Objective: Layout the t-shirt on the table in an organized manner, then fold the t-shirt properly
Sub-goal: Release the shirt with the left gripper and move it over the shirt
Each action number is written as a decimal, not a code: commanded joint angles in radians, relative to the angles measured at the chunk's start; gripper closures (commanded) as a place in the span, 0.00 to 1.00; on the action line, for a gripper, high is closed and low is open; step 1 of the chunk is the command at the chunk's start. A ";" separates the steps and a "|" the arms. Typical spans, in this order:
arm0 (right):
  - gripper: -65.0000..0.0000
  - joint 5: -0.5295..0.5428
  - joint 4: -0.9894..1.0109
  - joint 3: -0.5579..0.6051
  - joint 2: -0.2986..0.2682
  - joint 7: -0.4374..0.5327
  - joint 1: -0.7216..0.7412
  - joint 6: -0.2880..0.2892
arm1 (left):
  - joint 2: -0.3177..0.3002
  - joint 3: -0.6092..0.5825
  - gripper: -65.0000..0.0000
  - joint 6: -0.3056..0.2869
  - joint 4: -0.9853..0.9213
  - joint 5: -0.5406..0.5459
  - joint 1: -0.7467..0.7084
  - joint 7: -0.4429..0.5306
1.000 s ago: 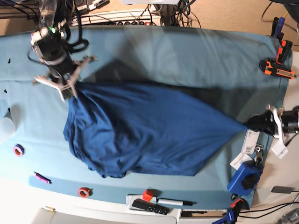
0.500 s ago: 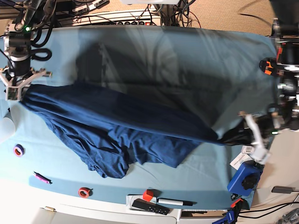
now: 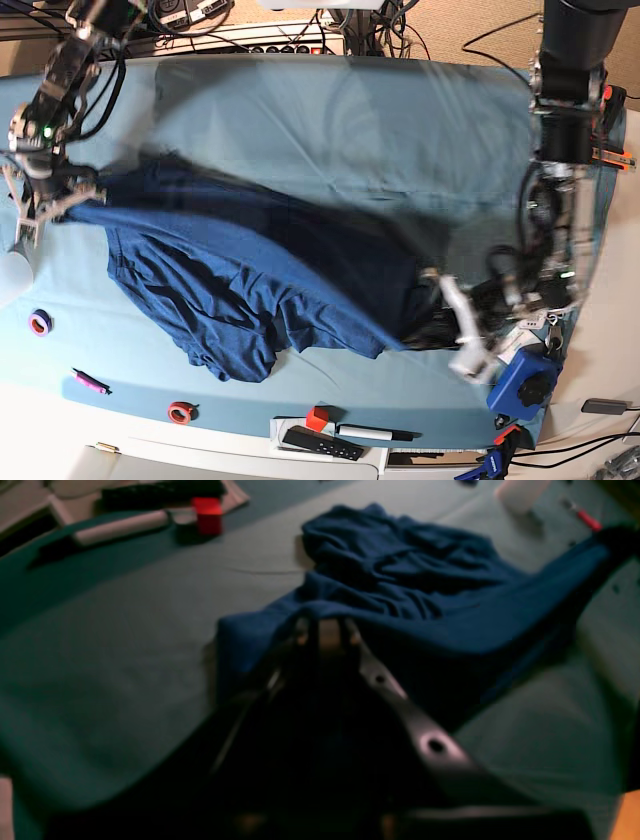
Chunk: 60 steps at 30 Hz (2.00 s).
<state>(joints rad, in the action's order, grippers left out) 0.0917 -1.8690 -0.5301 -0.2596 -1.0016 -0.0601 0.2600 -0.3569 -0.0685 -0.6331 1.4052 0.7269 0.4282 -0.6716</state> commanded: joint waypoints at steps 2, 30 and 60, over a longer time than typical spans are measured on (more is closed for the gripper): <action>1.00 -0.003 -0.018 -0.006 -0.018 0.029 0.045 -0.006 | 0.002 -0.054 1.00 0.042 0.015 -0.074 0.049 0.095; 1.00 -0.014 -0.018 -0.006 -0.018 0.016 0.085 -0.014 | -0.122 -0.269 0.44 -0.014 0.015 -0.334 0.101 0.121; 1.00 -0.010 -0.018 -0.006 -0.018 0.000 0.084 -0.013 | -0.047 -0.270 0.89 0.140 -0.232 -0.549 0.004 0.383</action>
<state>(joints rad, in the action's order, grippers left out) 0.0792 -1.8694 -0.5301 -0.2600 -1.0214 0.0105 0.2539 -0.3912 -0.3458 -0.5076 1.1580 0.1677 0.3954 -0.3107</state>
